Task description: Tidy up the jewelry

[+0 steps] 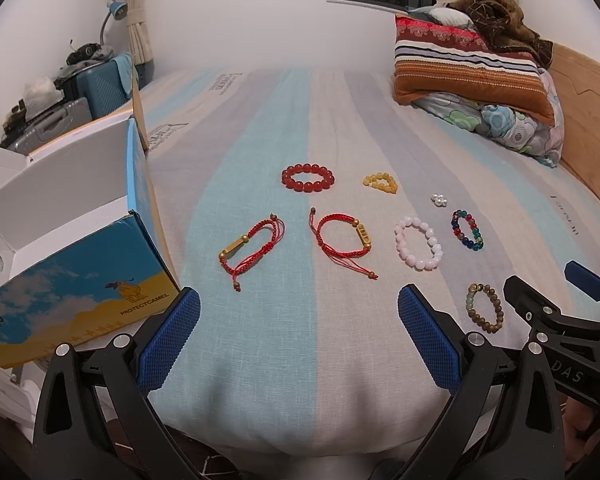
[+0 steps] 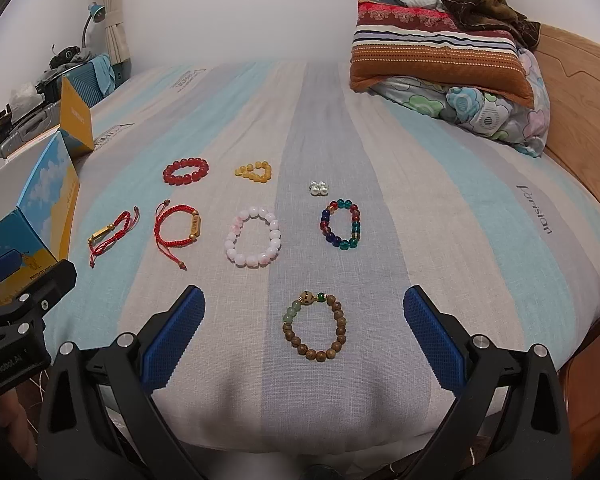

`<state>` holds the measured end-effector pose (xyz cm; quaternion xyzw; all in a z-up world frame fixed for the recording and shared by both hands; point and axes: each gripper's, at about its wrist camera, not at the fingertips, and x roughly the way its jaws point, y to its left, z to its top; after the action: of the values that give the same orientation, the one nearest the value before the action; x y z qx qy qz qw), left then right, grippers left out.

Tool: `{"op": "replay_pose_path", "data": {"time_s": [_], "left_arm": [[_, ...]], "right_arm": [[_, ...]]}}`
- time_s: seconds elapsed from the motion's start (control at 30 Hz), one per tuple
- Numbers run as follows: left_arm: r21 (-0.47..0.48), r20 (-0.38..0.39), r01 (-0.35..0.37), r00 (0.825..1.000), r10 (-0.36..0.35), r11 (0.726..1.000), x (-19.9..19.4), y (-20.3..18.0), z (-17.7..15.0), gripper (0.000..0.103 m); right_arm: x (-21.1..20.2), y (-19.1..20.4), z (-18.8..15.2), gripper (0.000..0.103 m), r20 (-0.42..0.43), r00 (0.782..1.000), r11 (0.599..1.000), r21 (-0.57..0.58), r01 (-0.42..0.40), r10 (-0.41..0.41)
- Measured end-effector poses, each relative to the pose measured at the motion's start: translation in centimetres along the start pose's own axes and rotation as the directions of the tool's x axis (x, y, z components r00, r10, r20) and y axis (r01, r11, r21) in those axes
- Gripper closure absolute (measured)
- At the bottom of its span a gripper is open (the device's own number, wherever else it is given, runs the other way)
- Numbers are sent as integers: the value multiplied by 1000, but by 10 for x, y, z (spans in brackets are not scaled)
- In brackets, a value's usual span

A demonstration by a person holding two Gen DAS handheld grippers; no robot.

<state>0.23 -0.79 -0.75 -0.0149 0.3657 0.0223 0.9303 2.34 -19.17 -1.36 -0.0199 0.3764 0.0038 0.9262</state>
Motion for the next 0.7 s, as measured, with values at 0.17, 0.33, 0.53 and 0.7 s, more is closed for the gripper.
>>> {"op": "replay_pose_path", "data": {"time_s": [0.17, 0.33, 0.53, 0.7], "left_arm": [[1, -5, 0, 1000, 0, 1000, 1, 1, -1, 6], [1, -3, 1, 1000, -1, 1000, 1, 0, 0, 6], [-2, -6, -2, 1000, 2, 1000, 2, 3, 0, 6], [-3, -5, -2, 1000, 2, 1000, 2, 1, 0, 6]], "right_arm": [[-2, 1, 0, 7, 10, 1000, 1000, 2, 3, -3], [-2, 0, 1, 7, 10, 1000, 1000, 3, 4, -4], [-3, 0, 1, 7, 9, 1000, 1000, 1, 5, -5], [-3, -2, 1, 7, 8, 1000, 1000, -3, 11, -11]]}}
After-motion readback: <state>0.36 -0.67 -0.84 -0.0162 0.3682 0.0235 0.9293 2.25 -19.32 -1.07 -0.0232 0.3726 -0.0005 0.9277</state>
